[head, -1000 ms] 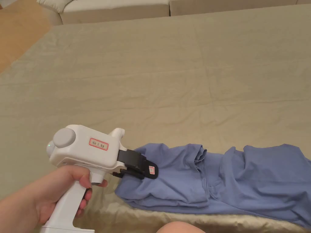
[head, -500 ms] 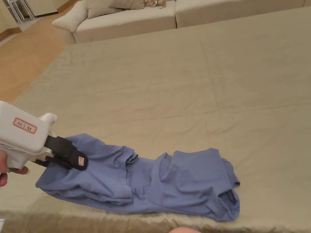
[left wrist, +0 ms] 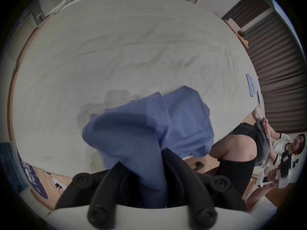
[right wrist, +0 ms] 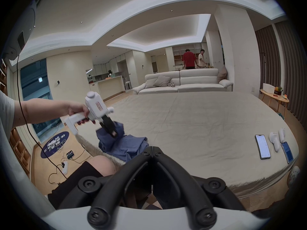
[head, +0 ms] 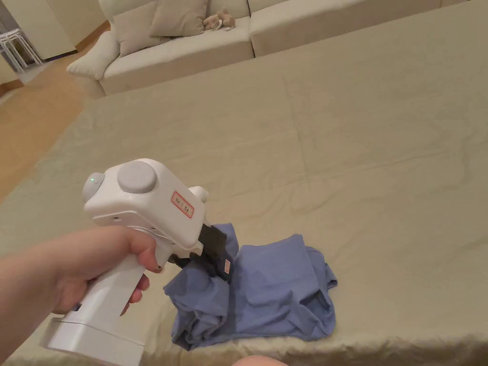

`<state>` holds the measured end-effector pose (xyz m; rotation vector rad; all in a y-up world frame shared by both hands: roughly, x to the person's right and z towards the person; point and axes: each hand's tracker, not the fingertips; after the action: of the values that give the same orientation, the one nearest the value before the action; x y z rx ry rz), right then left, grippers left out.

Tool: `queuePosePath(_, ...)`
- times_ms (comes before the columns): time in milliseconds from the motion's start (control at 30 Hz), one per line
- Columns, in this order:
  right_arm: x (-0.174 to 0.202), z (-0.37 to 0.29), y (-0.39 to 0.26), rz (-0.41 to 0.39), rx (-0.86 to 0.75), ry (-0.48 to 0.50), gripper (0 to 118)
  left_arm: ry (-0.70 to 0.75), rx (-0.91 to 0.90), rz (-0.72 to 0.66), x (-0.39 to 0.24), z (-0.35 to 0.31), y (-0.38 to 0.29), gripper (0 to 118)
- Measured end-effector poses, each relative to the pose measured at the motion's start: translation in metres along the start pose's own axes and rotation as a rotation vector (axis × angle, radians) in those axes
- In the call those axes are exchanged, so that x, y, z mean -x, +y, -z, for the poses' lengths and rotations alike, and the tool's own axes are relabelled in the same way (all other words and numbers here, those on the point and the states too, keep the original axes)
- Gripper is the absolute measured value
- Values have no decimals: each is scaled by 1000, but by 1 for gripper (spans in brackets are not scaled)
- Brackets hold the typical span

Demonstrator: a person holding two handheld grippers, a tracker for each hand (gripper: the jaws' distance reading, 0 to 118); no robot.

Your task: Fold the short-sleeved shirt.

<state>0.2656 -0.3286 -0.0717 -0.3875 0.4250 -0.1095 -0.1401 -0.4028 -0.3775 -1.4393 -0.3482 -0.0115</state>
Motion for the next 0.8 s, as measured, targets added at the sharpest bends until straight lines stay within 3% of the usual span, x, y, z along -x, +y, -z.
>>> queuePosePath(100, -6, -11, -2, -2, -12, -17, 0, 34, 49, 24, -24, 36, 11, 14)
queuePosePath(167, -11, -16, -5, -2, -15, -37, 0, 43, 42, 59, -39, 52, 13, 22)
queuePosePath(267, -19, -20, -10, 17, -10, -50, 0, -29, 51, 3, -59, 62, 16, 61)
queuePosePath(333, -23, -19, -12, 26, -3, -56, 0, -76, 37, 42, -74, 59, 14, 87)
queuePosePath(367, -24, -18, -13, 29, -1, -56, 0, -86, 25, 71, -85, 55, 13, 89)
queuePosePath(467, -22, -13, -14, 33, 6, -42, 0, -176, -51, 139, -101, 22, 7, 89)
queuePosePath(567, -19, -8, -14, 17, 14, -14, 0, -277, -163, 102, -87, -27, 4, 88)
queuePosePath(633, -17, -3, -14, 17, 19, 0, 0, -241, -265, 61, -75, -50, -4, 88)
queuePosePath(700, -16, 2, -15, 29, 21, 15, 0, -185, -253, 51, -63, -51, -10, 85)
queuePosePath(733, -15, 4, -14, 30, 22, 23, 0, -105, -211, 40, -59, -41, -13, 73)
queuePosePath(800, -12, 4, -13, 18, 16, 35, 0, 30, -130, 77, -54, -14, -20, 30)
